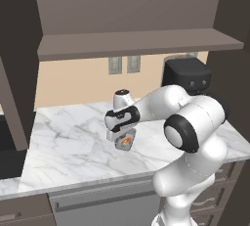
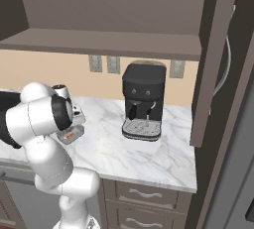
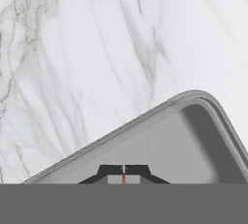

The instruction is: Retrieve the tupperware from the cabinet, then place the raw meat into the tupperware to avoid contamination.

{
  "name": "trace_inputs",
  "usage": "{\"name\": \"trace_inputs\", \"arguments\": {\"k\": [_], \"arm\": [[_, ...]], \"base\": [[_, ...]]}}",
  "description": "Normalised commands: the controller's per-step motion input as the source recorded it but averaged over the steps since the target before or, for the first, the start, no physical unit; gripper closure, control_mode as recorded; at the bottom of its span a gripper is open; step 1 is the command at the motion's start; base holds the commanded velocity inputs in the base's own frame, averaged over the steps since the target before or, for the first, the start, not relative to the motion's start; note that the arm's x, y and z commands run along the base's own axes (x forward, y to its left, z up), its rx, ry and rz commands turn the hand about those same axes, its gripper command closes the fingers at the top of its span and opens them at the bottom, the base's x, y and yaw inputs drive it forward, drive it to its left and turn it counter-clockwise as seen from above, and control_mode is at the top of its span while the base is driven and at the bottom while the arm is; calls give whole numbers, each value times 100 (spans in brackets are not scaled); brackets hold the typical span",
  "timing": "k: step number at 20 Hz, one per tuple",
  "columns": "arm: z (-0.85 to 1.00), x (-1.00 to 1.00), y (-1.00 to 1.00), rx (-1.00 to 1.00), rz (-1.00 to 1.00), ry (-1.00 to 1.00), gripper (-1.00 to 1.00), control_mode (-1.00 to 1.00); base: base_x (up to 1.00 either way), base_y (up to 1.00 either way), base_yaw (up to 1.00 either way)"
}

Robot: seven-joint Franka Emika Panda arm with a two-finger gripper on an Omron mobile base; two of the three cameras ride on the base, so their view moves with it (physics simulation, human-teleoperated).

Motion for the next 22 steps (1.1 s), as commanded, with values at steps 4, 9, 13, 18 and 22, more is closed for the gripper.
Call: {"name": "trace_inputs", "arguments": {"k": [4,9,13,18,22], "arm": [[26,-6,-1,2,0,-4,100,-100],[15,-12,-7,1,0,-3,100,-100],[13,-19,-4,0,-3,-2,-100,-100],[14,-29,-13,-1,-7,-5,-100,-100],[13,-37,-24,0,-9,-7,-100,-100]], "base": [[0,0,0],[0,0,0],[0,0,0],[0,0,0],[0,0,0]]}}
